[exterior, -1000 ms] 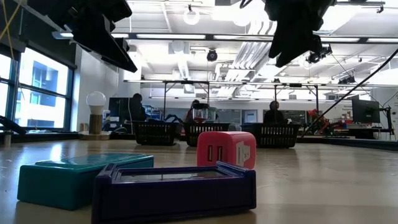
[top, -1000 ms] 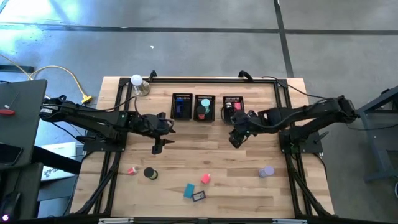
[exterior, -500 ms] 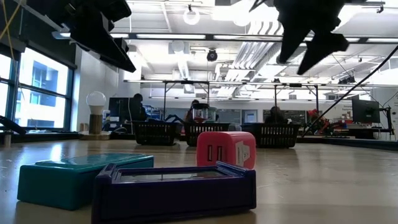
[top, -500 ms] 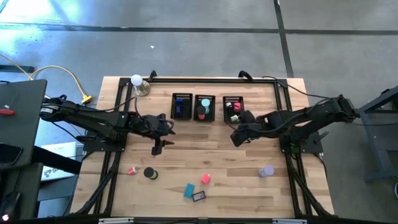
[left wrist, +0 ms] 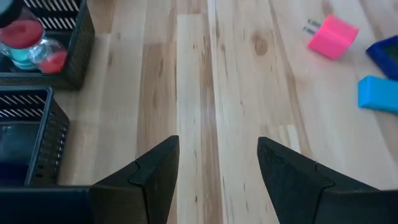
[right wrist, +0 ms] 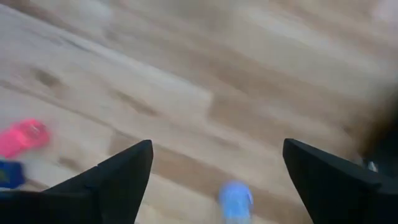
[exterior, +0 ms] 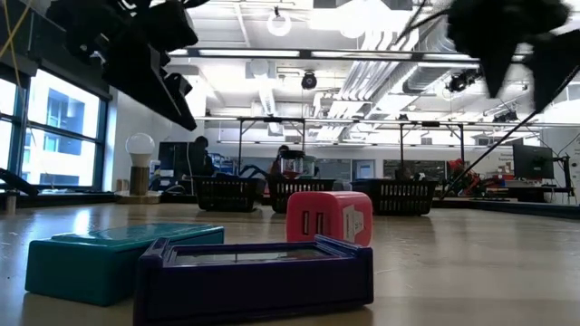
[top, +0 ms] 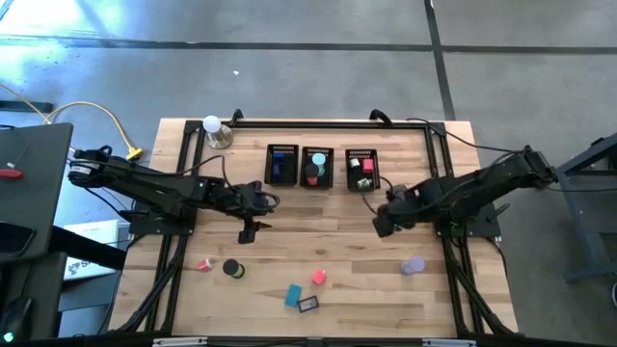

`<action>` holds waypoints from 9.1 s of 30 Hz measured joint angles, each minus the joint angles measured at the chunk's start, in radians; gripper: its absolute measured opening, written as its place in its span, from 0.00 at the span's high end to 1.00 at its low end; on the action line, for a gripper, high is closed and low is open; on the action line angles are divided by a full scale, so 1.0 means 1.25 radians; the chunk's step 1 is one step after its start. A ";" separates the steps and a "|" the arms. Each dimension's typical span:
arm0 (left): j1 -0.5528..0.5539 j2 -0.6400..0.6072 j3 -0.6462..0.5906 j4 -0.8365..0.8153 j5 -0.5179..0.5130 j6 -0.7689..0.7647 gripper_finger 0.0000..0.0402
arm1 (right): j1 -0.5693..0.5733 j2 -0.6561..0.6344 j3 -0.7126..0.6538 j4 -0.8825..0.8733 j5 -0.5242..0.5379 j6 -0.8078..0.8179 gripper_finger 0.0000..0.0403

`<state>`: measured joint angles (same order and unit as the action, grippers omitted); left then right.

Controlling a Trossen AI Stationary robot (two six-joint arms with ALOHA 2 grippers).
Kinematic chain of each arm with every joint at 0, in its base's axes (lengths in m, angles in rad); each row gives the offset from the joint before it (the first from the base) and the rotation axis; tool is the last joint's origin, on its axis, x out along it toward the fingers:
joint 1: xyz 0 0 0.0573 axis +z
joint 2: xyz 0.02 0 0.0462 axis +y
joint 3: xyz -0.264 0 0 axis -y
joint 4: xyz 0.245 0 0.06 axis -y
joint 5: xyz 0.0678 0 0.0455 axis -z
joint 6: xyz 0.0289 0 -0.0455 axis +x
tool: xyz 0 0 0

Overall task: Pick & Place Office items
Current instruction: Put the light purple hourglass into the middle black bin

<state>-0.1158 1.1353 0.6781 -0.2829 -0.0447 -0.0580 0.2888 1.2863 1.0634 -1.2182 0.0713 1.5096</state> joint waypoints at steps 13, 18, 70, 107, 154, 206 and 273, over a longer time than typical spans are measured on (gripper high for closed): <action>0.000 0.011 0.000 0.051 -0.013 0.028 0.47 | 0.237 0.000 0.000 -0.055 0.008 0.218 0.14; 0.000 0.011 0.000 0.082 -0.013 0.010 0.47 | 0.265 0.000 0.000 -0.064 0.023 0.175 0.14; 0.000 0.011 0.000 0.172 -0.013 -0.079 0.47 | 0.308 0.104 0.000 0.003 -0.062 0.193 0.14; -0.020 0.011 0.000 0.170 0.024 -0.099 0.47 | 0.374 0.116 -0.132 0.145 -0.043 0.318 0.17; -0.020 0.011 0.000 0.119 0.011 -0.078 0.47 | 0.170 0.116 -0.081 0.415 0.001 -0.121 0.56; 0.177 0.011 0.000 0.089 -0.134 0.128 0.47 | -0.575 0.437 0.665 -0.061 -0.036 -1.257 0.56; 0.204 0.011 0.000 0.058 -0.133 0.137 0.47 | -0.618 0.716 0.747 0.055 -0.105 -1.356 0.56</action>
<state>0.1394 1.1484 0.6785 -0.2103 -0.2104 0.1127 -0.4835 2.1816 1.9972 -1.1492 -0.0595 -0.1852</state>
